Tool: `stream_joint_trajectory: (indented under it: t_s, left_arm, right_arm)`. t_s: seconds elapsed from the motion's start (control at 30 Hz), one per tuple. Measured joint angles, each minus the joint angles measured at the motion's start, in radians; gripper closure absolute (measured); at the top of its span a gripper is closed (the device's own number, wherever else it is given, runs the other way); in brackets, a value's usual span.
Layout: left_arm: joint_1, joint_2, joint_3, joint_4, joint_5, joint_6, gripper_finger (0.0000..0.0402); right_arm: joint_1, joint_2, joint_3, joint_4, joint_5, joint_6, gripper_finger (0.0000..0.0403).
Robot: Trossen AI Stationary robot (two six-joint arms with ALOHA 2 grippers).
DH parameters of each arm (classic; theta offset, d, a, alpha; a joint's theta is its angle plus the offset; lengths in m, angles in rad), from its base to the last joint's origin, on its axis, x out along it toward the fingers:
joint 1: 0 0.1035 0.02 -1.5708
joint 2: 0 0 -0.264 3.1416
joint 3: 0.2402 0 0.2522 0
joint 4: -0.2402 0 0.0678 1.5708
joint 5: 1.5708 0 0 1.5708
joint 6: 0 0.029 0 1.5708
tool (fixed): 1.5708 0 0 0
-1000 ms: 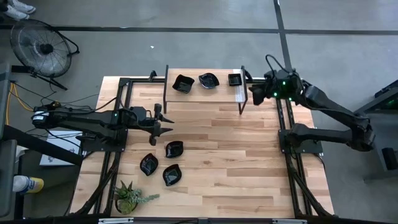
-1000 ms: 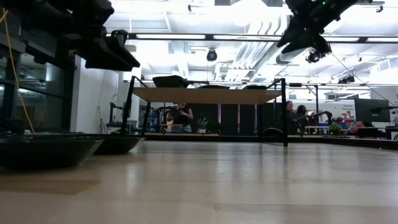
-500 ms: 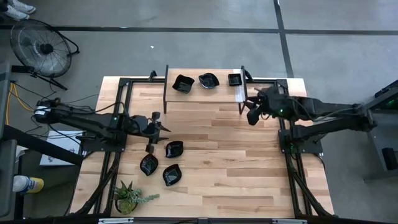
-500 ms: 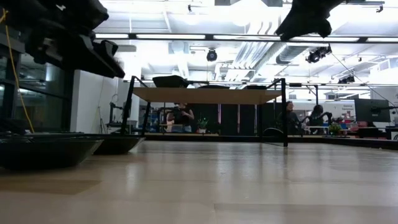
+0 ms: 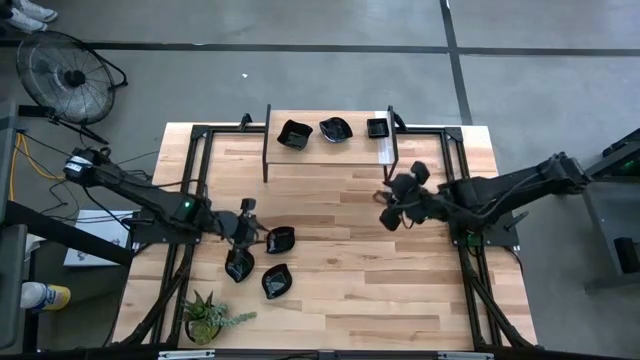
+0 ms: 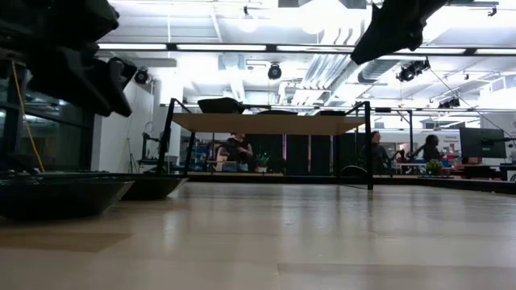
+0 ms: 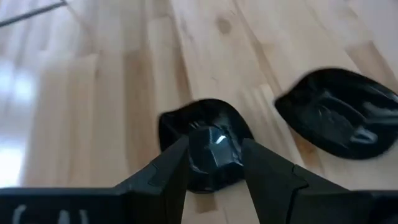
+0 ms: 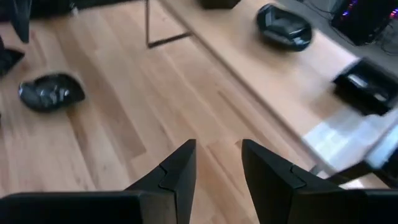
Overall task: Pick & Place Mini shaped plates
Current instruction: Stack the black leaf shaped plate on top of the black leaf shaped plate on the shelf
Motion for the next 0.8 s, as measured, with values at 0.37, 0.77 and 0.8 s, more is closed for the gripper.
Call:
stream_joint_trajectory:
  t_s: [0.37, 0.77, 0.8]
  left_arm:
    - [-0.036, 0.126, 0.0, -0.005, -0.073, -0.288, 0.0257]
    - [-0.035, 0.195, 0.0, -0.012, -0.173, -0.709, 0.0257]
    - [-0.035, 0.203, 0.0, -0.01, -0.177, -0.725, 0.0257]
  right_arm:
    - [0.105, 0.104, 0.0, 0.065, 0.002, 0.003, 0.0279]
    - [0.195, 0.112, 0.0, 0.085, 0.081, 0.103, 0.0279]
    - [0.201, 0.112, 0.0, 0.085, 0.088, 0.109, 0.0279]
